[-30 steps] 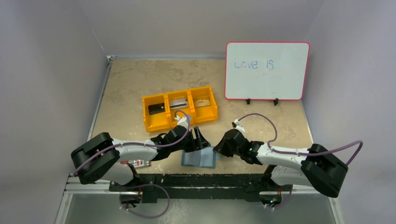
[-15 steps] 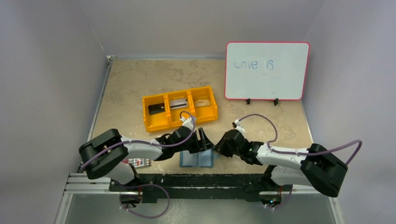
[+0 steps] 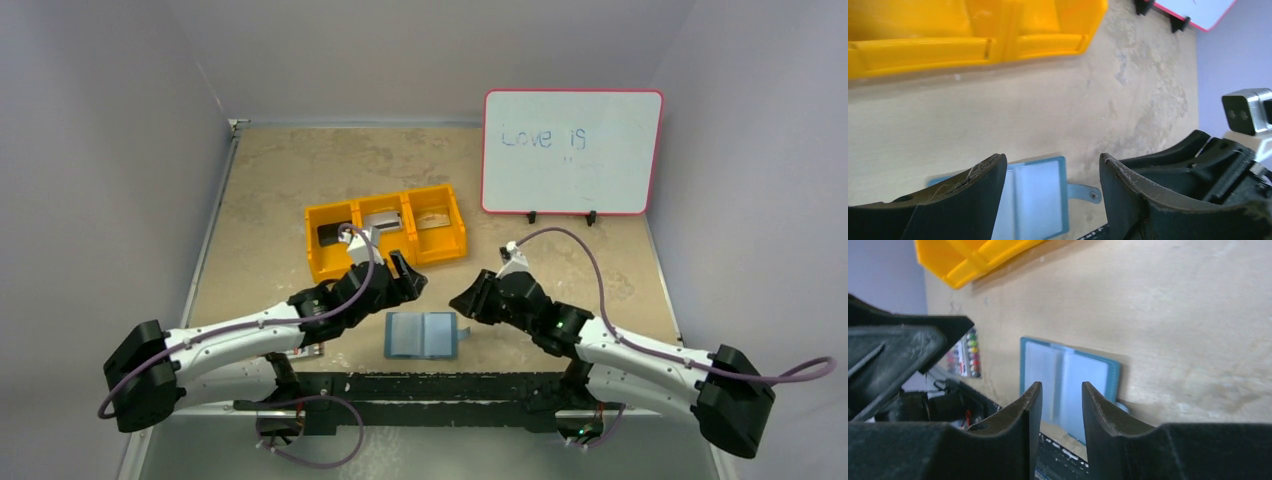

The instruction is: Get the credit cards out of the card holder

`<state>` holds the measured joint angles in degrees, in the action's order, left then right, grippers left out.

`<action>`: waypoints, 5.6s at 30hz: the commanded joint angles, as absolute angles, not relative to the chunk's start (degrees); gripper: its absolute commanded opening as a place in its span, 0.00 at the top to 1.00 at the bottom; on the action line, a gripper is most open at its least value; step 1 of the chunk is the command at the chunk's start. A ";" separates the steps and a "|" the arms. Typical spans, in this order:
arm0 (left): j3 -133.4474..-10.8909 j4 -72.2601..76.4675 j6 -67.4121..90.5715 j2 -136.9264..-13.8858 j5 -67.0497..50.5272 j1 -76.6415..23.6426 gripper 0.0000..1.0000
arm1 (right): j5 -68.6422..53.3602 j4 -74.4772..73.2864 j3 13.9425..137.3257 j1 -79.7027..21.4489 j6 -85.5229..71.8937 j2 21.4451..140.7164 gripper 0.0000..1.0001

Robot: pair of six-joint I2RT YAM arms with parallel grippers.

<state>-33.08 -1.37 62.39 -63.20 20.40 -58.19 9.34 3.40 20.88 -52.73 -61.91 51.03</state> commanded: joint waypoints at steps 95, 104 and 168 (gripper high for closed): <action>-24.61 -6.15 70.16 -52.58 23.74 -58.36 0.34 | 9.49 17.64 31.44 -60.09 -64.29 85.70 1.00; -20.13 8.44 76.21 -57.39 13.44 -58.36 0.34 | 8.08 21.70 27.15 -58.65 -67.85 86.40 1.00; -17.47 5.43 79.66 -57.76 11.57 -58.36 0.34 | 9.10 21.57 24.87 -57.74 -69.83 84.90 1.00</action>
